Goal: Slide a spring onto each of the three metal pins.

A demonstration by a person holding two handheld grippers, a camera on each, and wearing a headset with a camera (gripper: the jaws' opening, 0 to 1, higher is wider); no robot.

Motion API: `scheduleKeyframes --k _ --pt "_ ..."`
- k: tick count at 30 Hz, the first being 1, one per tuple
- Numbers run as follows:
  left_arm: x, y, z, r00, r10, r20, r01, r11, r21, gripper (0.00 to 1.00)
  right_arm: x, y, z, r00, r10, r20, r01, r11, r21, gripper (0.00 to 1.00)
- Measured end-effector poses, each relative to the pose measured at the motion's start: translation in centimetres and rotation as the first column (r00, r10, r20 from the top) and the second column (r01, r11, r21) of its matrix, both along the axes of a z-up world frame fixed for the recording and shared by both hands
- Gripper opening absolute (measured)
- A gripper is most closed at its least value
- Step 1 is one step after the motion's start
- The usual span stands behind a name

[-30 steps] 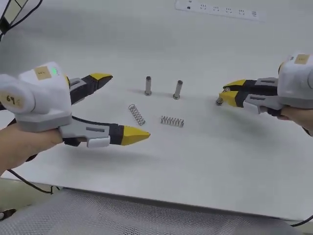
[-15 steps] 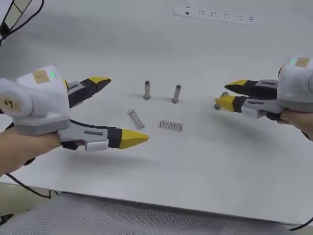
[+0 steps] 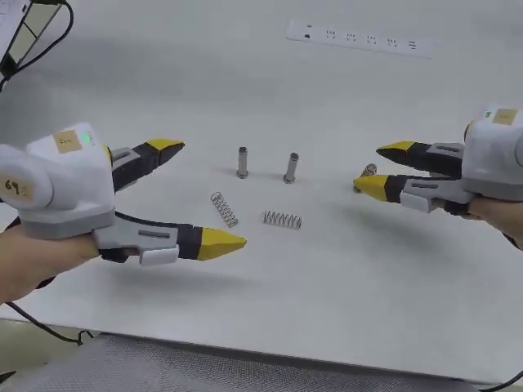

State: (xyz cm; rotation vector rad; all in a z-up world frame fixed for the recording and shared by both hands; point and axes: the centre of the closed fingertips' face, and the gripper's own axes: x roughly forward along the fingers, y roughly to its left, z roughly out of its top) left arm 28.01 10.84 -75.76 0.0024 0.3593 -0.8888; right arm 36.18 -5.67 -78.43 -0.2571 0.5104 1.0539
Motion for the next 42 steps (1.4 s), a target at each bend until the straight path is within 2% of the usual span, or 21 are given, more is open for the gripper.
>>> scheduleKeyframes --k 7,22,32,42 --pt "0.0 -0.2 0.2 1.000 -0.005 0.007 0.005 1.000 0.001 0.98 -0.7 0.1 1.3 1.000 -0.001 0.014 0.001 1.000 0.026 0.43" --pt "0.1 -0.1 0.3 1.000 -0.006 0.011 0.006 1.000 0.002 0.98 -1.4 0.9 4.0 0.998 0.013 0.065 -0.018 0.997 0.075 0.41" --pt "0.2 0.0 0.6 1.000 -0.007 0.020 0.007 1.000 -0.001 0.98 -2.1 2.3 5.0 0.995 0.055 0.080 -0.062 0.994 0.091 0.39" --pt "0.2 0.0 0.6 1.000 -0.007 0.020 0.007 1.000 0.001 0.98 -3.1 3.9 5.2 0.990 0.112 0.084 -0.119 0.989 0.087 0.37"
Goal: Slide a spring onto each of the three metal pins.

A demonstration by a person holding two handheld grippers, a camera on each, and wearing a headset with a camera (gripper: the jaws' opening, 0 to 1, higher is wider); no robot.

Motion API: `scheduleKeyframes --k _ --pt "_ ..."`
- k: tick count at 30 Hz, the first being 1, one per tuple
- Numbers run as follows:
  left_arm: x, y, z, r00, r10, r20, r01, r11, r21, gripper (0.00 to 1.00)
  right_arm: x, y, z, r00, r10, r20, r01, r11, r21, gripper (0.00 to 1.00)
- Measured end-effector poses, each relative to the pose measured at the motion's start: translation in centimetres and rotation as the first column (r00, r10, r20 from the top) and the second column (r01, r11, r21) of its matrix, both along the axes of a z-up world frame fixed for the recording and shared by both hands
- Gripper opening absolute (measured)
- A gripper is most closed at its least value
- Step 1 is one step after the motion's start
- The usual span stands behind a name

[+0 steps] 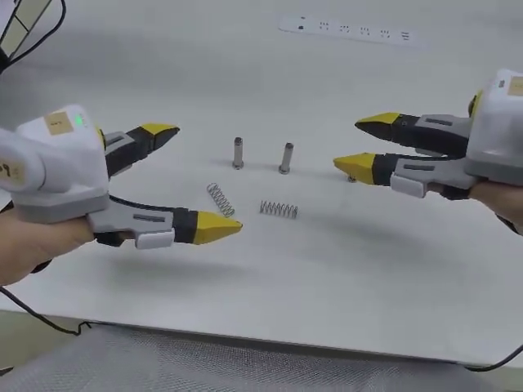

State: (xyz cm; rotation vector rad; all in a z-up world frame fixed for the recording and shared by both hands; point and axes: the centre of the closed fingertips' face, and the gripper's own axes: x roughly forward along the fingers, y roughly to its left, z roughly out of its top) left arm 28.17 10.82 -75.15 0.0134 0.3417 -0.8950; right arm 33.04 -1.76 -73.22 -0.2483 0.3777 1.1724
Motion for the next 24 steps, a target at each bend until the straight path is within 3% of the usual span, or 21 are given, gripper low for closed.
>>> scheduleKeyframes --k 12,24 --pt "-0.1 0.2 0.1 1.000 0.005 0.000 -0.005 1.000 0.000 0.98 -1.5 2.2 -1.5 0.997 0.071 -0.024 -0.072 0.997 -0.026 0.34" --pt "-0.2 0.2 0.1 1.000 -0.002 0.002 0.002 1.000 0.003 0.98 -3.8 4.5 -4.2 0.985 0.158 -0.065 -0.163 0.983 -0.083 0.29"
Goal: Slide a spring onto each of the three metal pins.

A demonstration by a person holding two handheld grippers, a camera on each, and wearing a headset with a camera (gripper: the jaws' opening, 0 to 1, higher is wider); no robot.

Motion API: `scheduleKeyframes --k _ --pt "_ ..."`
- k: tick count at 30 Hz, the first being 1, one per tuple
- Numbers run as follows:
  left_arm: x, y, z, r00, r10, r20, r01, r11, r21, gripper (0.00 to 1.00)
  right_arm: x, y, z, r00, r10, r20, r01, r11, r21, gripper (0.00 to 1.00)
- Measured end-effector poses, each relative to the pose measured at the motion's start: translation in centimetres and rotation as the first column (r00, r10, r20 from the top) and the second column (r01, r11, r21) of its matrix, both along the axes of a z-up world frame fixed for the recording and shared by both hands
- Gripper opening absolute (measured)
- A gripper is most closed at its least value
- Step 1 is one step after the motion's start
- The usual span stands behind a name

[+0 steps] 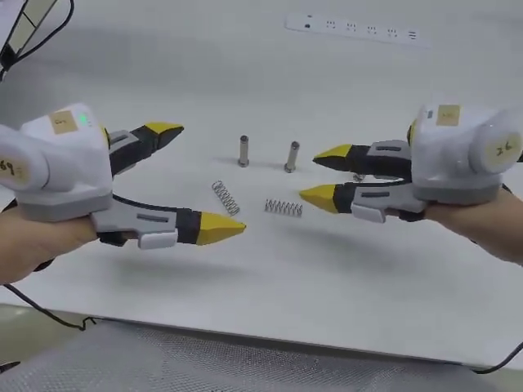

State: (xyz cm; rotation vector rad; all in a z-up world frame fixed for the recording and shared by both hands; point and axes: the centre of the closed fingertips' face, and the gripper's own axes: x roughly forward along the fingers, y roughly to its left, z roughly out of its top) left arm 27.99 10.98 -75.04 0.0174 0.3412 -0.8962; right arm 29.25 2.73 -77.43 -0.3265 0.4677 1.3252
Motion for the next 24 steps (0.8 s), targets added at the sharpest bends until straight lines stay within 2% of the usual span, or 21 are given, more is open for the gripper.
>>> scheduleKeyframes --k 7,12,16,20,24 --pt "0.0 0.1 0.0 1.000 0.000 0.000 0.000 1.000 0.005 0.98 -0.1 0.7 -1.9 1.000 0.015 0.002 -0.015 0.998 -0.054 0.23" --pt "-0.1 0.2 -0.1 1.000 -0.003 0.000 0.003 1.000 0.013 0.98 -0.6 1.1 -3.0 0.999 0.043 -0.006 -0.043 0.995 -0.089 0.23" --pt "-0.4 0.3 -0.4 1.000 -0.012 -0.001 0.012 0.999 0.040 0.98 -0.7 1.1 -3.9 0.998 0.055 -0.017 -0.056 0.992 -0.110 0.22" --pt "-0.5 0.2 -0.4 1.000 -0.010 -0.004 0.010 0.999 0.035 0.98 -0.5 0.8 -5.2 0.998 0.059 -0.034 -0.063 0.985 -0.158 0.20" --pt "-0.6 0.2 -0.4 1.000 -0.012 -0.006 0.013 0.999 0.036 0.98 -0.4 0.9 -5.8 0.997 0.063 -0.043 -0.070 0.982 -0.178 0.19"
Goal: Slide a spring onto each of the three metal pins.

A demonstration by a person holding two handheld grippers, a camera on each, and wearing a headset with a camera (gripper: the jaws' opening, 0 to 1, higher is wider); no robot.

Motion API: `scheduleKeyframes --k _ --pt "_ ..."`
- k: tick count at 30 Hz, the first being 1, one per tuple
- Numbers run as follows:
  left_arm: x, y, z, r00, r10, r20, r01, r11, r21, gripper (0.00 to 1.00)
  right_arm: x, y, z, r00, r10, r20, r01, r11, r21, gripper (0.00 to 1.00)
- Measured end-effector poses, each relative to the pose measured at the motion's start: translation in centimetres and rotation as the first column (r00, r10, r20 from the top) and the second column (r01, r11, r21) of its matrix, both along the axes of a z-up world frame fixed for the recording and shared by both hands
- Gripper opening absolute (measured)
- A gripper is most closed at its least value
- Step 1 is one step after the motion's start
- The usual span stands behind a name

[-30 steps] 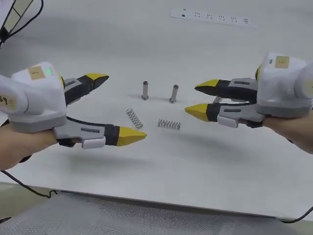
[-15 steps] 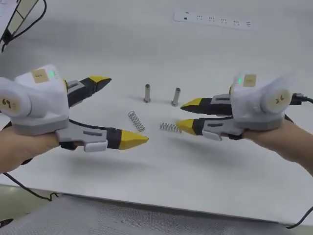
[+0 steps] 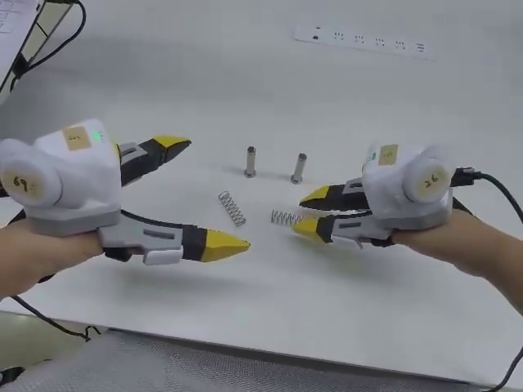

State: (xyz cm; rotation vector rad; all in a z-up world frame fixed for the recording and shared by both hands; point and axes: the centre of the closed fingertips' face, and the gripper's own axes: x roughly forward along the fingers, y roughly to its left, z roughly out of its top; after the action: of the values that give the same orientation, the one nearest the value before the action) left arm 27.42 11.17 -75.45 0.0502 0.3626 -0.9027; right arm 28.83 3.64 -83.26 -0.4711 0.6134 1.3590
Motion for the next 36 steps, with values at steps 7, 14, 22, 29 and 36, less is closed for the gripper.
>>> scheduleKeyframes --k 7,14,22,29,36 --pt "-0.2 0.1 -0.2 1.000 0.003 -0.004 -0.003 1.000 0.004 0.98 -0.1 0.0 -1.0 1.000 0.013 0.000 -0.013 0.999 -0.041 0.16" --pt "-0.2 0.2 -0.2 1.000 0.009 -0.007 -0.009 1.000 0.002 0.98 0.0 -0.2 -1.5 1.000 0.009 0.001 -0.009 0.998 -0.067 0.12" --pt "-0.2 0.3 -0.3 1.000 0.015 -0.002 -0.015 1.000 0.002 0.97 -0.1 -0.5 -1.9 1.000 0.012 0.000 -0.012 0.996 -0.085 0.09" --pt "-0.3 0.2 -0.3 1.000 0.013 -0.004 -0.013 1.000 0.001 0.97 0.0 -0.5 -1.9 0.999 0.031 0.022 -0.028 0.995 -0.097 0.08" --pt "-0.4 0.0 -0.1 1.000 0.007 -0.002 -0.007 1.000 -0.003 0.97 -0.1 -0.4 -1.5 0.999 0.045 0.030 -0.042 0.995 -0.093 0.08"
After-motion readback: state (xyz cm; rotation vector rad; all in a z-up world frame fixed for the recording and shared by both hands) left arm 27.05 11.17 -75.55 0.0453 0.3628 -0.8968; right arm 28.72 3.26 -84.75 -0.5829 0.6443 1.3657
